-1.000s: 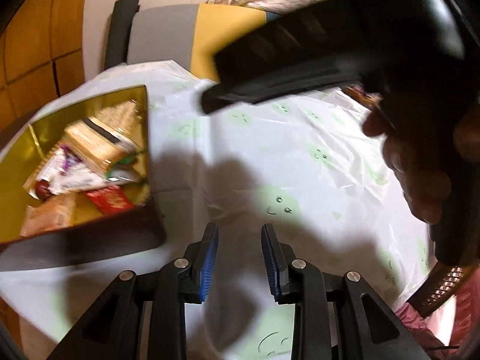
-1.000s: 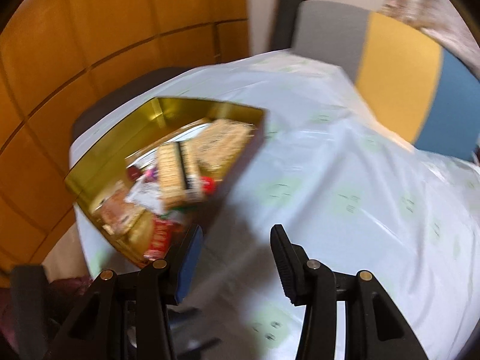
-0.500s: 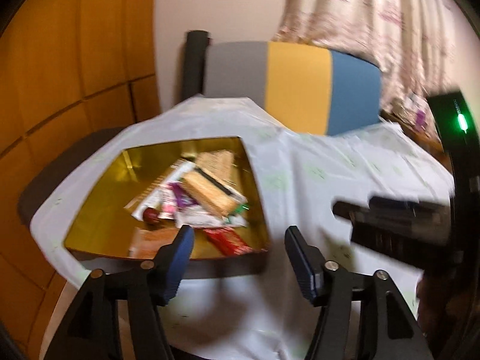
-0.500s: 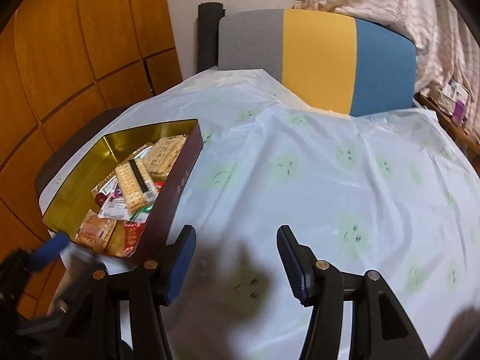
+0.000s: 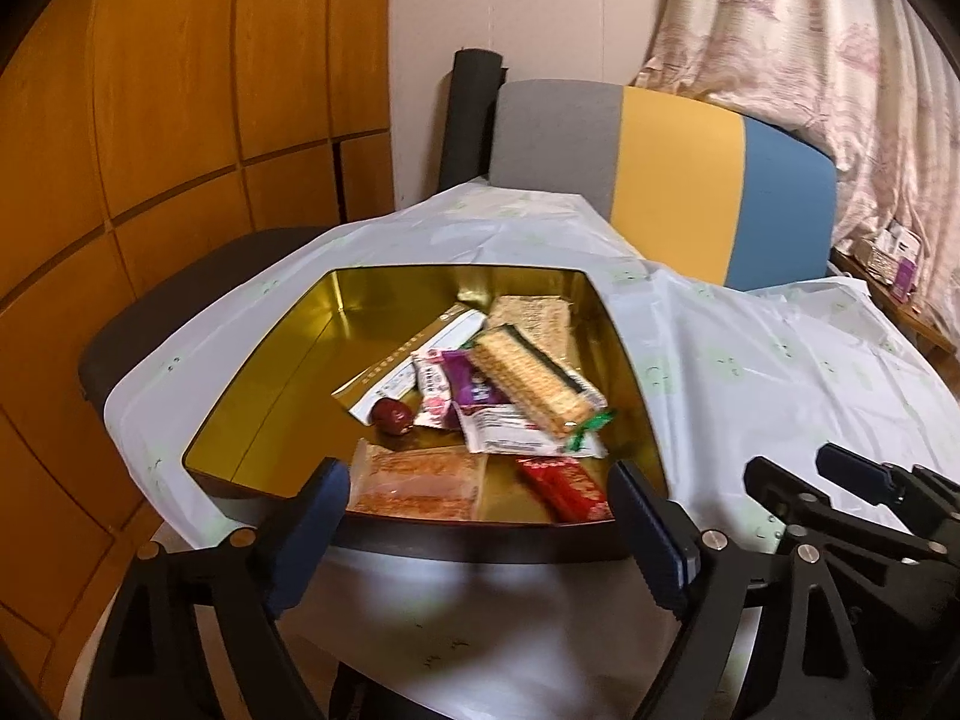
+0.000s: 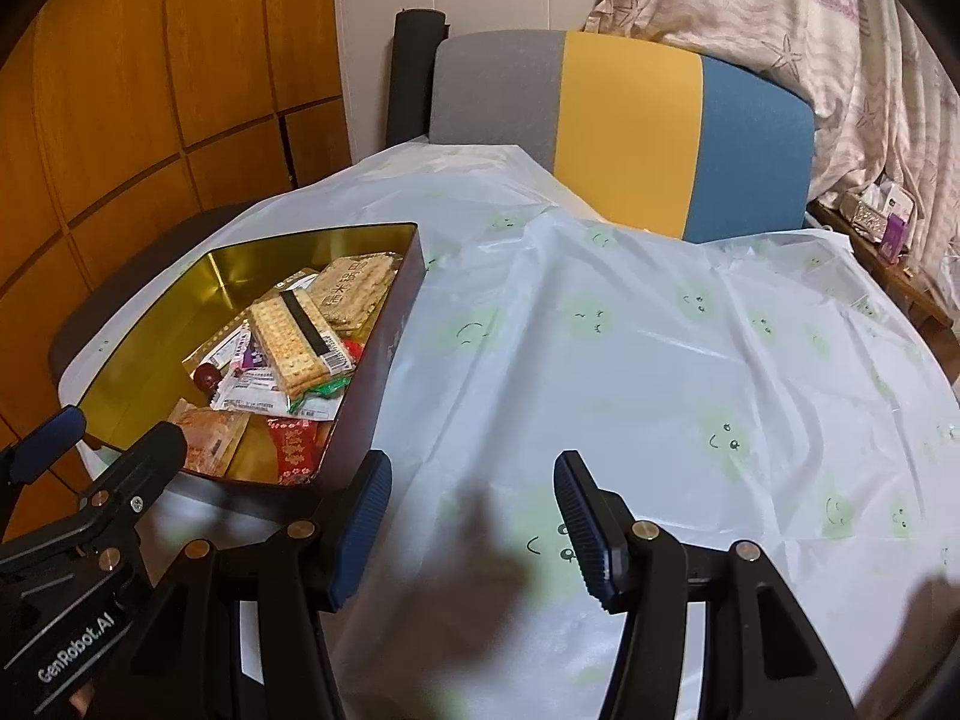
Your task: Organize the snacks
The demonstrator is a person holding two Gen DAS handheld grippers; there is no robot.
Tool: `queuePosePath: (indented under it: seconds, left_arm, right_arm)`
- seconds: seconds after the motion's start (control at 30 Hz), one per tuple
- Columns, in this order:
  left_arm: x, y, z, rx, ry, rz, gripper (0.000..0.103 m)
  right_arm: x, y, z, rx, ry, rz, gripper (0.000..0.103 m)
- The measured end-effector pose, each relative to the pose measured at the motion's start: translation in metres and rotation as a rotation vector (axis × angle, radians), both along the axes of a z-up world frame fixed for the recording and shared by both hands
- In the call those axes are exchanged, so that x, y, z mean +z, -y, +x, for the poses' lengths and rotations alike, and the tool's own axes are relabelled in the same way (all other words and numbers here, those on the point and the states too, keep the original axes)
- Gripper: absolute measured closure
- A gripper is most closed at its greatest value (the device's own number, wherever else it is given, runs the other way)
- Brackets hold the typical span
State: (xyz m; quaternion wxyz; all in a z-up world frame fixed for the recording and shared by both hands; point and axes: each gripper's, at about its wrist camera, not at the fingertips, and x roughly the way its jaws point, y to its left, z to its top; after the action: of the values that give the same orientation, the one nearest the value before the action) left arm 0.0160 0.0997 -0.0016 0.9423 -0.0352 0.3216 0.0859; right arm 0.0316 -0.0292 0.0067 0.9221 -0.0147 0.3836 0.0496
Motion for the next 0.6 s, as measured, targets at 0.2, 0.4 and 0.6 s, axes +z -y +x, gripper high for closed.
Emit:
queuePosePath:
  seconds: [0.2, 0.4, 0.6]
  left_arm:
    - [-0.002, -0.012, 0.002, 0.039, -0.003, -0.02, 0.014]
    - [-0.001, -0.015, 0.002, 0.051, 0.004, -0.022, 0.012]
    - [0.001, -0.014, 0.0, 0.044, 0.016, -0.006, 0.011]
  right_arm:
    - [-0.001, -0.009, 0.001, 0.012, -0.008, -0.017, 0.045]
    - [-0.001, -0.018, 0.0, 0.041, 0.003, -0.034, 0.045]
    - [-0.001, -0.02, 0.0, 0.053, -0.001, -0.034, 0.045]
